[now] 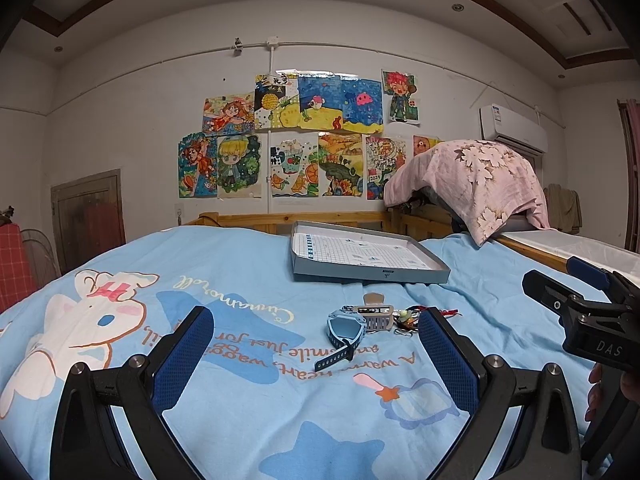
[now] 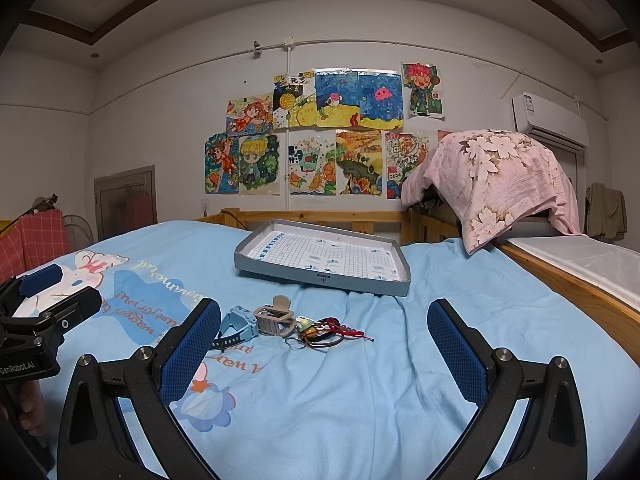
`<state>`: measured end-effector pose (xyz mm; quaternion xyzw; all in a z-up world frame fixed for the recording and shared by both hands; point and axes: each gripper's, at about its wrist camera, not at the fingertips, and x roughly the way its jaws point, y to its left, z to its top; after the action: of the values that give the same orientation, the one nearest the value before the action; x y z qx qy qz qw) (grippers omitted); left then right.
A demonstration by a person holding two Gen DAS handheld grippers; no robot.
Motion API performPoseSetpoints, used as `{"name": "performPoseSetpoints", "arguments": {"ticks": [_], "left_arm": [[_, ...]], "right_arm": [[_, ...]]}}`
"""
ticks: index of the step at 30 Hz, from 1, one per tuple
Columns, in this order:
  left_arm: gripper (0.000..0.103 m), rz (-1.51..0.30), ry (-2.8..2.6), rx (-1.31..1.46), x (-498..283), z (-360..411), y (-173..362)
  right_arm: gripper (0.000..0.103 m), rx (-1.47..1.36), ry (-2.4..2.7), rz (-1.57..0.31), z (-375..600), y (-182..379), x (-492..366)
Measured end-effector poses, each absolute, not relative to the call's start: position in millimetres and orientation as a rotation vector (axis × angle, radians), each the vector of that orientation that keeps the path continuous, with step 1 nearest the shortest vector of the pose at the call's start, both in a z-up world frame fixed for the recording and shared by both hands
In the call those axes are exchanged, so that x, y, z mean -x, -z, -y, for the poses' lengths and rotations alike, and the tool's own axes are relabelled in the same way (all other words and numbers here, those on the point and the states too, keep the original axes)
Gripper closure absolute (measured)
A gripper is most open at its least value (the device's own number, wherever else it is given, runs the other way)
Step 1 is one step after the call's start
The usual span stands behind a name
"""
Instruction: Organize jewelry
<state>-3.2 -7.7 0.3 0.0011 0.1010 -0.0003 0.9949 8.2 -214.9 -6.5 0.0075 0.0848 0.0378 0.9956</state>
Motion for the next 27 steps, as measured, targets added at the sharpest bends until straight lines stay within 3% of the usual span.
{"name": "performPoseSetpoints", "arguments": {"ticks": [27], "left_arm": [[0.000,-0.242,-0.002,-0.008,0,21,9]], "right_arm": [[0.001,-0.041,-0.085,-0.186,212,24,-17]]}}
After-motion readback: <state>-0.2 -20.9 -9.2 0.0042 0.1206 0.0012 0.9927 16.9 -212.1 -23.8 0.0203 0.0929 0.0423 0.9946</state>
